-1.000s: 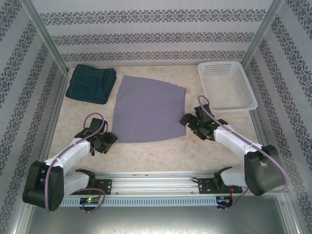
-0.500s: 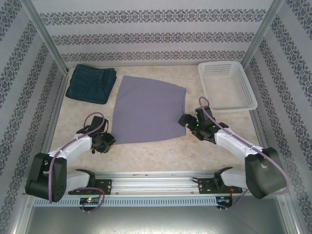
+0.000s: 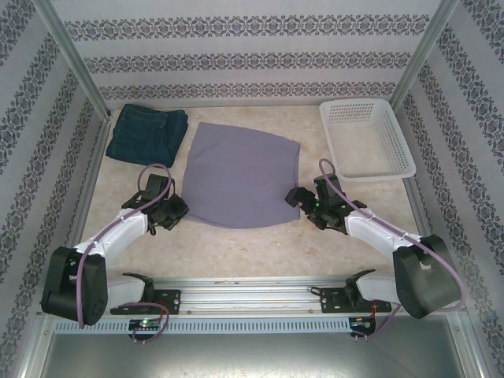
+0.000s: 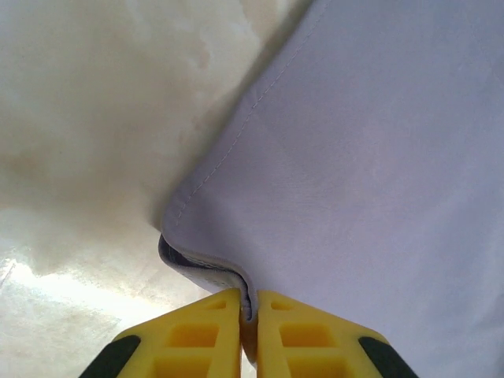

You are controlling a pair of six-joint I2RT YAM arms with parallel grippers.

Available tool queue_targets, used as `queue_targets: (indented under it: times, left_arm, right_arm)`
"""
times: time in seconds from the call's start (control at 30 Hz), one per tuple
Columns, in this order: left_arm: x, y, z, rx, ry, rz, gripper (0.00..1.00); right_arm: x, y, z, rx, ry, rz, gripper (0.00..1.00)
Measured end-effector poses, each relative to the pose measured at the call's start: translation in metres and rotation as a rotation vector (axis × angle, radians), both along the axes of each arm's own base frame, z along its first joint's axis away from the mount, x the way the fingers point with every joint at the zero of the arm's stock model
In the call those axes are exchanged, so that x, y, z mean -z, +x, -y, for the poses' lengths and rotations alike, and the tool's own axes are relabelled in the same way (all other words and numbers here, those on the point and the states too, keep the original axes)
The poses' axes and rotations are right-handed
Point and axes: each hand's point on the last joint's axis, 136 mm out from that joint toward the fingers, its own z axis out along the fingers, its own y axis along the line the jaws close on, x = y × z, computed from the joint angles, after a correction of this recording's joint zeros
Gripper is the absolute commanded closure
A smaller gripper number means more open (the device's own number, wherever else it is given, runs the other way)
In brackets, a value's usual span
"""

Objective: Fold and stack the skirts

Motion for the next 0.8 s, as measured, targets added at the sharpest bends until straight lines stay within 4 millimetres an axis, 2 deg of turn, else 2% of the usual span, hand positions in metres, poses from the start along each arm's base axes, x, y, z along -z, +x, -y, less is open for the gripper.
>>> queue_targets:
  times: [0.1, 0.37, 0.43, 0.6, 0.67, 0.8]
  left_arm:
    - [0.004, 0.000, 0.000, 0.027, 0.016, -0.006, 1.00]
    - [0.002, 0.004, 0.001, 0.067, 0.035, 0.010, 1.00]
    - [-0.001, 0.004, 0.002, 0.075, 0.034, 0.020, 1.00]
    - [-0.010, 0.009, 0.004, 0.082, 0.023, 0.065, 1.00]
    - [-0.013, 0.011, 0.005, 0.083, 0.019, 0.077, 1.00]
    - [-0.014, 0.011, 0.005, 0.085, 0.015, 0.080, 1.00]
  right_arm:
    - [0.003, -0.003, -0.004, -0.017, 0.007, -0.013, 0.02]
    - [0.009, -0.008, -0.016, -0.010, 0.058, -0.069, 0.03]
    - [0.011, -0.011, -0.021, 0.017, 0.080, -0.097, 0.08]
    - [0.018, -0.013, -0.031, 0.067, 0.111, -0.170, 0.32]
    - [0.020, -0.012, -0.034, 0.075, 0.100, -0.186, 0.32]
    - [0.025, -0.013, -0.031, 0.120, 0.072, -0.206, 0.41]
